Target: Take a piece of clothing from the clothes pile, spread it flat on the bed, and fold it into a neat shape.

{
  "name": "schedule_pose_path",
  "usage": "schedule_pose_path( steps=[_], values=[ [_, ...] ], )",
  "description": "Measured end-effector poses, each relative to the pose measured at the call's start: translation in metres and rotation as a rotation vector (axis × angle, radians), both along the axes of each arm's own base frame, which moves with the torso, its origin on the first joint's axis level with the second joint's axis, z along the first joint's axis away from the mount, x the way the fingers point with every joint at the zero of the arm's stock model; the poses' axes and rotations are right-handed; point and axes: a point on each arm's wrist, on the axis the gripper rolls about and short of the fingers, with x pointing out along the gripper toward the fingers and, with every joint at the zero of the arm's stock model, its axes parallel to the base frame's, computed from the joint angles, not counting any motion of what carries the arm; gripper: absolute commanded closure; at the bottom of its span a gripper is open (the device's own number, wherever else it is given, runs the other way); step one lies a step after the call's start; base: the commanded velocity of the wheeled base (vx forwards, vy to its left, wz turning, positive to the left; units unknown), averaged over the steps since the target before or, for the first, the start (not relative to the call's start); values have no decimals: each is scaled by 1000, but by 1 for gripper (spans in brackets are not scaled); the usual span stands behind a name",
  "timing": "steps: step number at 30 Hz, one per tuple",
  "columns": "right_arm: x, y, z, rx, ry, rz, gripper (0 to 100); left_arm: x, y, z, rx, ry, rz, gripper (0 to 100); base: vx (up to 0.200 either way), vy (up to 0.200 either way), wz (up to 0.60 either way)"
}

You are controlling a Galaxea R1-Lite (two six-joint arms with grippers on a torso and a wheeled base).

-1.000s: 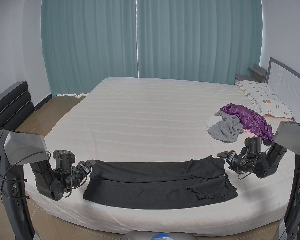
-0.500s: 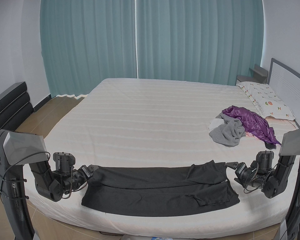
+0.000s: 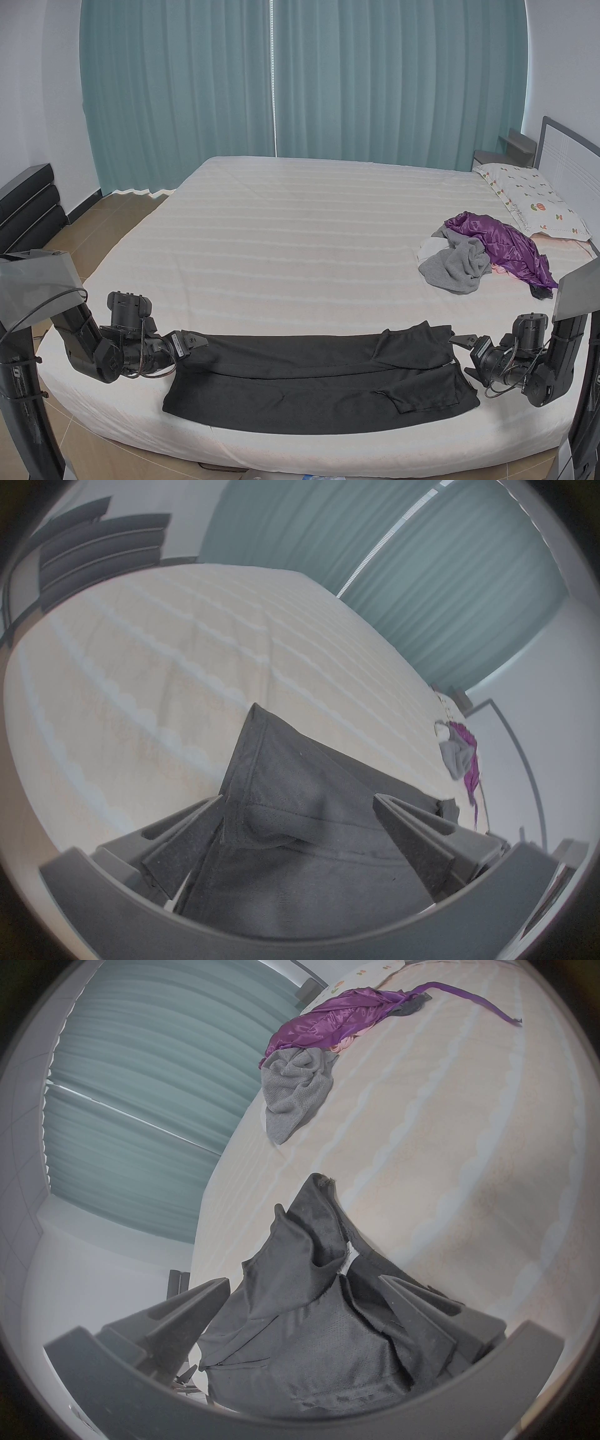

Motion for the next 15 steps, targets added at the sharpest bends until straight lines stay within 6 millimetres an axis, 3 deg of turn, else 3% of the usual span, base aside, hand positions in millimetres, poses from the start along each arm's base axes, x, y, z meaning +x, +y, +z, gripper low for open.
schedule_pose_path(
  steps=[15],
  values=[
    [-9,1,-6,9,-28,18,0,-1,-1,-24,93,28,-65,0,0,0,0]
  ],
)
